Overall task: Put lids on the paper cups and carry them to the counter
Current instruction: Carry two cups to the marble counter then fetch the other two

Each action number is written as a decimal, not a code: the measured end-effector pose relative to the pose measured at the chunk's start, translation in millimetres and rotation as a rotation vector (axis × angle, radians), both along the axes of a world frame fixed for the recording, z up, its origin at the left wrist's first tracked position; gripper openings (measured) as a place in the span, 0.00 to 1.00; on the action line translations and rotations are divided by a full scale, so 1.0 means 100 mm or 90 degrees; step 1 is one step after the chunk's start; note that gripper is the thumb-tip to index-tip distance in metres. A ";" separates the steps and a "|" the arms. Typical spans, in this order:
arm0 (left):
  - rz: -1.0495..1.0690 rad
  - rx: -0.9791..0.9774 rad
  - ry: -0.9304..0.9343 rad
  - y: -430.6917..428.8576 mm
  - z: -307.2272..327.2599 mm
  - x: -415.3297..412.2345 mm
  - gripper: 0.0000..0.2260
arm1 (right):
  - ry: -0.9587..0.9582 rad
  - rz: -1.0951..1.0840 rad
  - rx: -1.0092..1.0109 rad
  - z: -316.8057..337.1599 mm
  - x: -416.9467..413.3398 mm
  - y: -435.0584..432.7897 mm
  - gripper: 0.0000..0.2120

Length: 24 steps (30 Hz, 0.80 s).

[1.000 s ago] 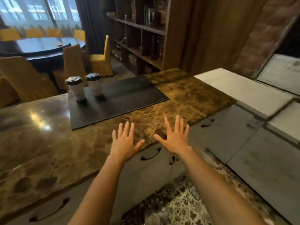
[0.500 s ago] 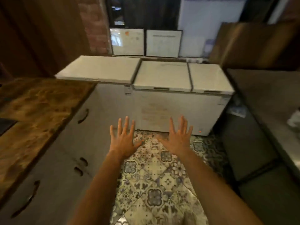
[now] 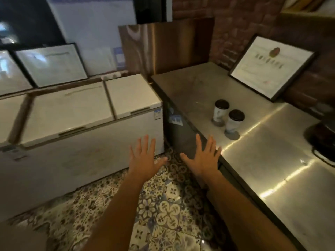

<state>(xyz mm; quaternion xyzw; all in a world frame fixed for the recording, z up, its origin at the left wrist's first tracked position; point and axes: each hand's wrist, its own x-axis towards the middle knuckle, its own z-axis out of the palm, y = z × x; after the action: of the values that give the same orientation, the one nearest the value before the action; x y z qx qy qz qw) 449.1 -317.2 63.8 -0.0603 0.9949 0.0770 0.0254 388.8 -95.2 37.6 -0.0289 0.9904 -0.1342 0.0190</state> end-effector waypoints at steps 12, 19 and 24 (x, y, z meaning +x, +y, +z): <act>-0.118 0.233 -0.081 0.97 -0.39 -2.09 0.46 | -0.006 -0.237 -0.106 -0.41 -1.25 0.92 0.49; -0.115 0.542 -0.162 1.34 -0.83 -3.64 0.48 | 0.066 -0.393 -0.422 -0.81 -2.41 1.12 0.56; -0.132 0.574 -0.218 1.66 -1.20 -4.60 0.52 | 0.124 -0.554 -0.615 -1.07 -2.98 1.13 0.62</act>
<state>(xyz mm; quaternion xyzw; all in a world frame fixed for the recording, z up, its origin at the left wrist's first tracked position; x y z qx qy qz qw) -11.1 -150.8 -56.2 0.0446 0.8447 0.4860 0.2199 90.6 18.1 -69.5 0.3572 0.7371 -0.5558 -0.1419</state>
